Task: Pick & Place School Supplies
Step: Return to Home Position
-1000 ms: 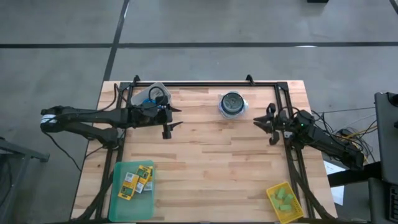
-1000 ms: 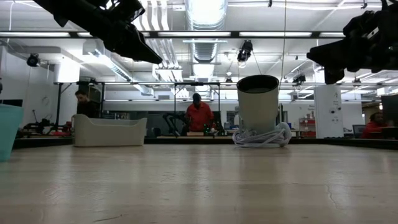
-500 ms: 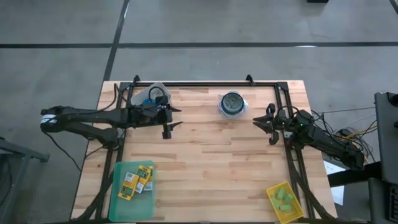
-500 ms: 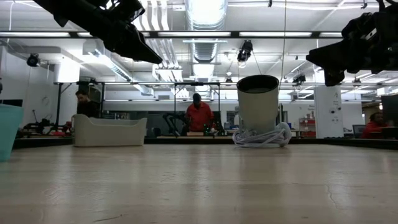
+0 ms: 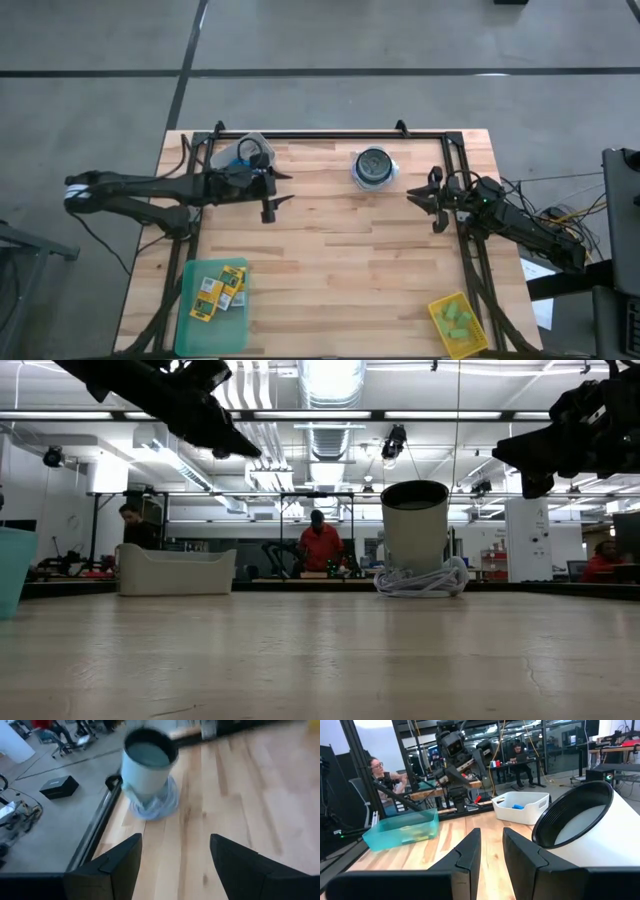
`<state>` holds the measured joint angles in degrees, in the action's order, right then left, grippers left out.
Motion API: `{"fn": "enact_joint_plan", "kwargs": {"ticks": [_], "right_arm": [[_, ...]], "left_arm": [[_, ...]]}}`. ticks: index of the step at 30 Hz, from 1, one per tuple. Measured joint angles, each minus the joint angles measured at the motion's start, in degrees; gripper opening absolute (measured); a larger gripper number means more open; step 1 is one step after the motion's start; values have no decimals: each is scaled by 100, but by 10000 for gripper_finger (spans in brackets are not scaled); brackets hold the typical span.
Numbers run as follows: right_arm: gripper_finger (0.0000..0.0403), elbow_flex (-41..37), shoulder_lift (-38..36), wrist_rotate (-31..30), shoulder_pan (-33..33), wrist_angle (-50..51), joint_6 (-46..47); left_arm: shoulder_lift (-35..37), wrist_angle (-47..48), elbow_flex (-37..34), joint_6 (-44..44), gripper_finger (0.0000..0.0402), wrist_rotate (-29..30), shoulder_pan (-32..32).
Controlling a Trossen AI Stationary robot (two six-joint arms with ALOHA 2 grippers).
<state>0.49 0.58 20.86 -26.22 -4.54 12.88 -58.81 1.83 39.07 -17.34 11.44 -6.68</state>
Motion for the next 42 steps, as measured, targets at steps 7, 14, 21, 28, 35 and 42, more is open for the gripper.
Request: {"fn": "enact_joint_plan", "kwargs": {"ticks": [7,14,21,28,35,42], "right_arm": [[79,2,-4,2,0,-4,0],[79,2,-4,7,0,-4,0],[79,2,-2,7,0,-4,0],[79,2,-3,7,-2,-7,0],[79,2,-6,12,0,-4,1],[79,2,9,9,-2,-22,1]], "left_arm": [[889,237,-250,486,241,-1005,2],[2789,107,-1346,756,241,-1045,0],[4705,101,-2366,1169,241,-1043,0],[5873,549,-2768,1472,241,-1033,2],[5795,699,-2918,1732,241,-1424,2],[5819,658,-3316,2192,241,-1714,2]]}}
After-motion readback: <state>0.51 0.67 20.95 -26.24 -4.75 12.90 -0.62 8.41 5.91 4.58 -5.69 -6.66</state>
